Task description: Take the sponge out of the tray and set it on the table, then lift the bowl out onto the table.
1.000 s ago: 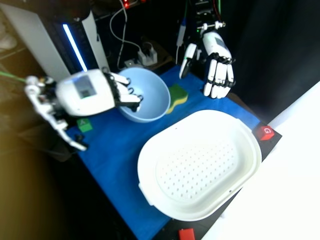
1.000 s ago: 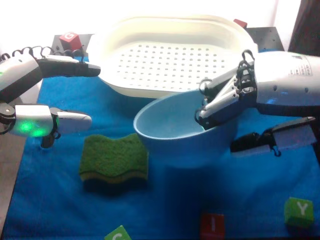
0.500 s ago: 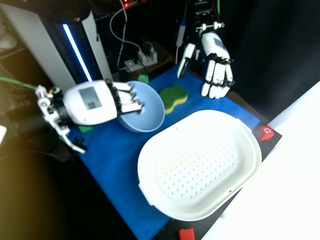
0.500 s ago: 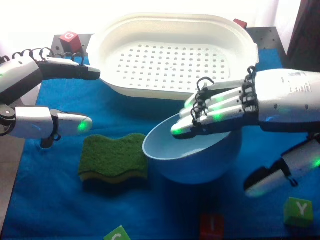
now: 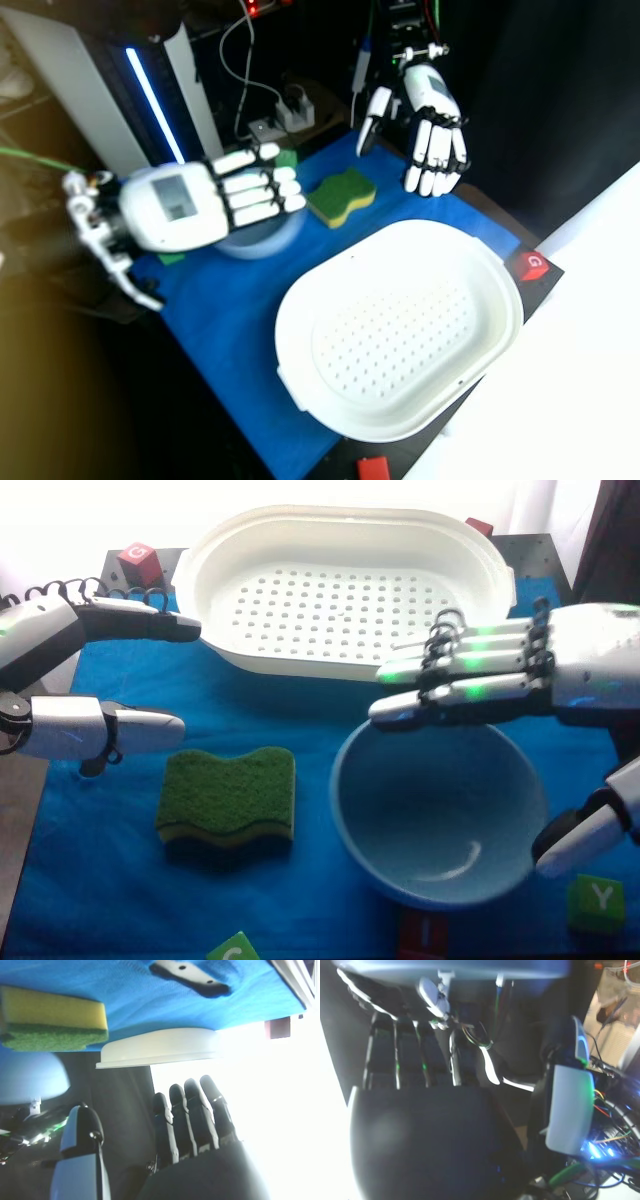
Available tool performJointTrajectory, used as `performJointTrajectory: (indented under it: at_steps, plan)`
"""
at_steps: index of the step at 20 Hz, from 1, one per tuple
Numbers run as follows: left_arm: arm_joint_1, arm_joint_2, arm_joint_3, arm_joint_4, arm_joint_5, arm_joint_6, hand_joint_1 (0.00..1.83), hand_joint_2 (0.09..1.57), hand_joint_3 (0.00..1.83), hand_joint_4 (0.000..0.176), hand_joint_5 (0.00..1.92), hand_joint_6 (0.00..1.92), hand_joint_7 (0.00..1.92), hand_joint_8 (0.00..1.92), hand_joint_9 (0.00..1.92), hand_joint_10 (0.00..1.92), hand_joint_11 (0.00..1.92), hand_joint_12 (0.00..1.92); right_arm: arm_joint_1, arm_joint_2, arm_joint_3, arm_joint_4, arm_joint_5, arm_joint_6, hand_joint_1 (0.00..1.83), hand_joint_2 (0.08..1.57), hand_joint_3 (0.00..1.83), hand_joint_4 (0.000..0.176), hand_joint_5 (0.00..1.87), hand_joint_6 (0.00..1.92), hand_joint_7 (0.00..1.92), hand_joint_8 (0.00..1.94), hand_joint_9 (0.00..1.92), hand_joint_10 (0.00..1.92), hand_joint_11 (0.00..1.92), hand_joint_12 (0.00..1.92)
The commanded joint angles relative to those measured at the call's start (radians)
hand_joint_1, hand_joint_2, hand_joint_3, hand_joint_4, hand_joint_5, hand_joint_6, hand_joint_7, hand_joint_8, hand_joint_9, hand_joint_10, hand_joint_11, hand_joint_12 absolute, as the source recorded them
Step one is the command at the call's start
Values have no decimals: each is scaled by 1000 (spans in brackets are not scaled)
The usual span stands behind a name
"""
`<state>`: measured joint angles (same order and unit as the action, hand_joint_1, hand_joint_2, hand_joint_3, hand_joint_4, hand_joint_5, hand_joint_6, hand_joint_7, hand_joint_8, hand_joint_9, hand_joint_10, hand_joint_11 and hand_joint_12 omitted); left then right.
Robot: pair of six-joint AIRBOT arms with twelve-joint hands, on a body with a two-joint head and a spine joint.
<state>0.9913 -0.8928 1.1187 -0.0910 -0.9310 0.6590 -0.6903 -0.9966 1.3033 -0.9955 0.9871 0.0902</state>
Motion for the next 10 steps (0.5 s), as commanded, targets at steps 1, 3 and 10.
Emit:
performJointTrajectory:
  at_steps: [1, 3, 10]
  plan:
    - [-3, 5, 0, -16, -128, -6, 730, 983, 1, 28, 568, 1, 515, 5, 472, 5, 96, 900, 10, 6, -3, 85, 80, 8, 452, 884, 0, 176, 0, 0, 0, 0, 0, 0, 0, 0]
    - [1, 6, 0, -21, -135, -6, 733, 983, 1, 43, 572, 2, 518, 5, 468, 2, 72, 897, 11, 35, -3, 113, 81, 6, 453, 824, 0, 176, 0, 0, 0, 0, 0, 0, 0, 0]
    - [34, 32, -28, -42, -239, -6, 652, 1005, 4, 88, 479, 0, 396, 0, 234, 1, 0, 403, 10, 151, -67, 342, 102, -196, 528, 872, 17, 93, 6, 2, 0, 0, 0, 0, 0, 0]
